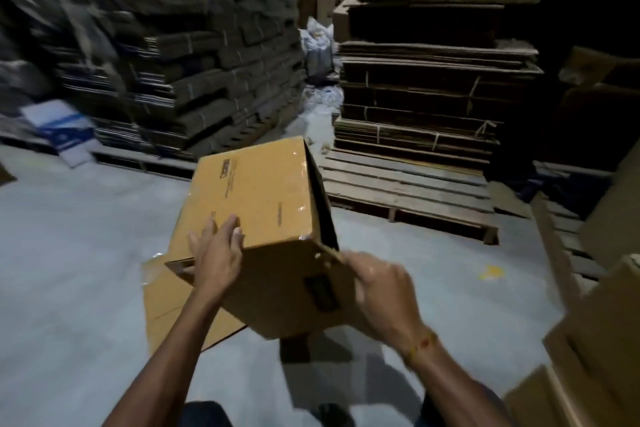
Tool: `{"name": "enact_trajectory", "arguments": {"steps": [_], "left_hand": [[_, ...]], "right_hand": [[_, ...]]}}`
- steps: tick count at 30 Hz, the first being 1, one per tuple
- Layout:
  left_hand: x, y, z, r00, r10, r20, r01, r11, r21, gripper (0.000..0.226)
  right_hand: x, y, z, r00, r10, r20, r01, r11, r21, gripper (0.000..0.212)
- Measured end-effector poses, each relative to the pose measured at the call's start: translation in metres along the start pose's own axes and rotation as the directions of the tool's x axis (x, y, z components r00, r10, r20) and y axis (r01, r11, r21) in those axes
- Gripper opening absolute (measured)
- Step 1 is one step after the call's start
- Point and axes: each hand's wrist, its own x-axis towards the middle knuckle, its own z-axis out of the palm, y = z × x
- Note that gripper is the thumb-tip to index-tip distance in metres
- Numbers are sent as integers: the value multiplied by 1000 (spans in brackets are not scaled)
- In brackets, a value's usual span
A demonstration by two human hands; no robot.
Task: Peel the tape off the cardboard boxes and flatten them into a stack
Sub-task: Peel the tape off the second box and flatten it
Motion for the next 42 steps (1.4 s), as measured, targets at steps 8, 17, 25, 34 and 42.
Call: {"name": "enact_trajectory", "arguments": {"steps": [8,17,25,34,42], "left_hand": [[-76,-123,-15,968,-98,229,17,943,332,37],[-96,-119,-8,993,-52,105,3,910,414,25],[-101,-116,-2,990,-75,118,34,946,322,37],[-101,-111,-14,989,-53,136,-21,869,495,24],[-121,11,14,824,177,538,-436,804,404,63]], "right_hand": [[-145,-92,80,926,165,340,-292,883,368,46],[-133,-80,69,499,82,863,-866,91,492,38],[-69,-66,184,365,193,911,-893,-204,401,85],[-75,-57,133,380,499,779,-725,-362,586,37],[-28,-35,46,674,482,560,-615,-54,786,16]]}}
